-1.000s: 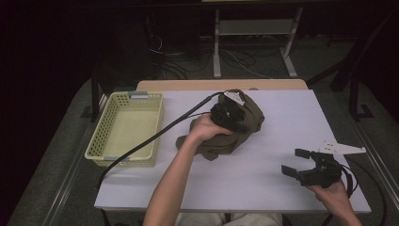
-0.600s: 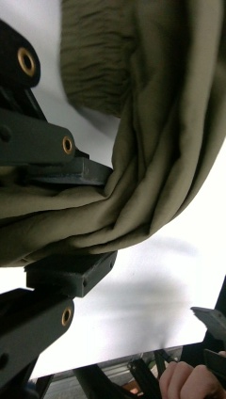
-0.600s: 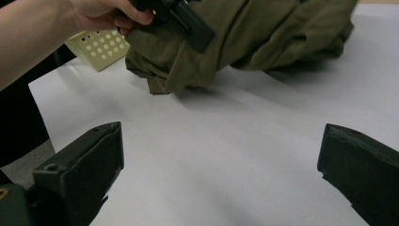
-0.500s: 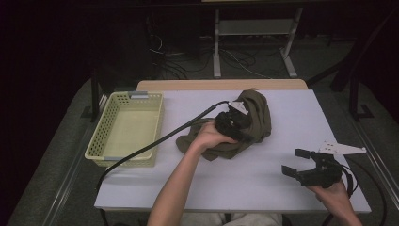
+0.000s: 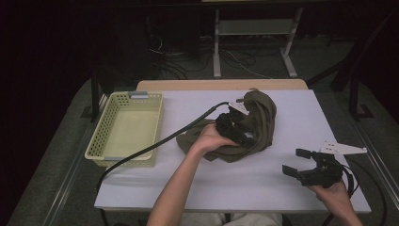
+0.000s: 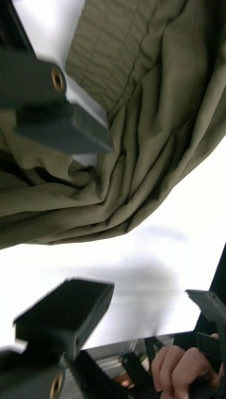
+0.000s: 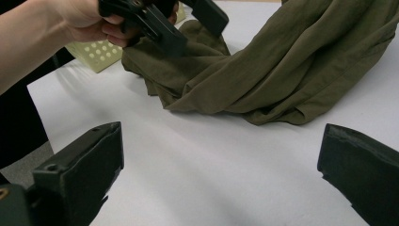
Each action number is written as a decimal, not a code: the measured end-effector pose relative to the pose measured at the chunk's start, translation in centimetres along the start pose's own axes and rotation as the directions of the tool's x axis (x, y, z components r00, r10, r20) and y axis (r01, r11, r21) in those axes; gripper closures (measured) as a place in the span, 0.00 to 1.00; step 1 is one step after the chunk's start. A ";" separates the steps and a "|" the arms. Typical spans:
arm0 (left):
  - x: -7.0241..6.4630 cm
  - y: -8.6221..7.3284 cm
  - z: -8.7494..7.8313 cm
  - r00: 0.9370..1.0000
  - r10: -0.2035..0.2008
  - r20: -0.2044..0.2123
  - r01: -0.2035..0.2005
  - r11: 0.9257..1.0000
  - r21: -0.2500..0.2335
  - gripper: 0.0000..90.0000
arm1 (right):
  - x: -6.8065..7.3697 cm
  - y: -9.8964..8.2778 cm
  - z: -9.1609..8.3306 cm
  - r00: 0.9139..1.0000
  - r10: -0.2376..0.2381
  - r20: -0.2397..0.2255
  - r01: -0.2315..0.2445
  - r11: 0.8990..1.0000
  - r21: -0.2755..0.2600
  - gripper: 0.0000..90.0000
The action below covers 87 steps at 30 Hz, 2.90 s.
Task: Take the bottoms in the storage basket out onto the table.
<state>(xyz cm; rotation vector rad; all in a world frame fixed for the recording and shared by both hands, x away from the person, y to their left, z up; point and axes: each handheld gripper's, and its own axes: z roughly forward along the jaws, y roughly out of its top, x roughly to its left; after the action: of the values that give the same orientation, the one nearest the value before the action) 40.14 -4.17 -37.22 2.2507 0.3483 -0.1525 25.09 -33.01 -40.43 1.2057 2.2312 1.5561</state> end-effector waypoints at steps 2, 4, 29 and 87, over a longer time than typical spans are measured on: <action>-0.2 0.1 -0.4 1.000 -0.003 -0.016 0.003 1.000 -0.011 0.19 | 0.0 0.0 0.0 1.000 0.002 0.002 -0.002 1.000 -0.003 0.01; -0.3 0.0 -0.7 1.000 -0.010 -0.024 0.009 1.000 -0.024 0.15 | 0.0 0.0 -0.1 1.000 0.003 0.003 -0.003 1.000 -0.001 0.01; -2.1 -1.9 -6.6 0.983 -0.051 -0.177 0.033 0.994 -0.102 0.00 | 0.0 -0.1 0.1 1.000 0.003 0.003 -0.003 1.000 0.005 0.01; -6.8 -16.2 -14.4 0.887 -0.289 -0.360 0.158 0.923 -0.351 0.00 | 0.0 -0.1 0.3 1.000 0.007 0.014 -0.007 1.000 0.009 0.01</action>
<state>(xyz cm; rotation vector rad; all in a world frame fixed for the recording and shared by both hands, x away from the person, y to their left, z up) 28.71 15.48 -38.24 1.9058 0.8041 0.2426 25.17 -32.84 -40.66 1.2240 2.2307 1.5363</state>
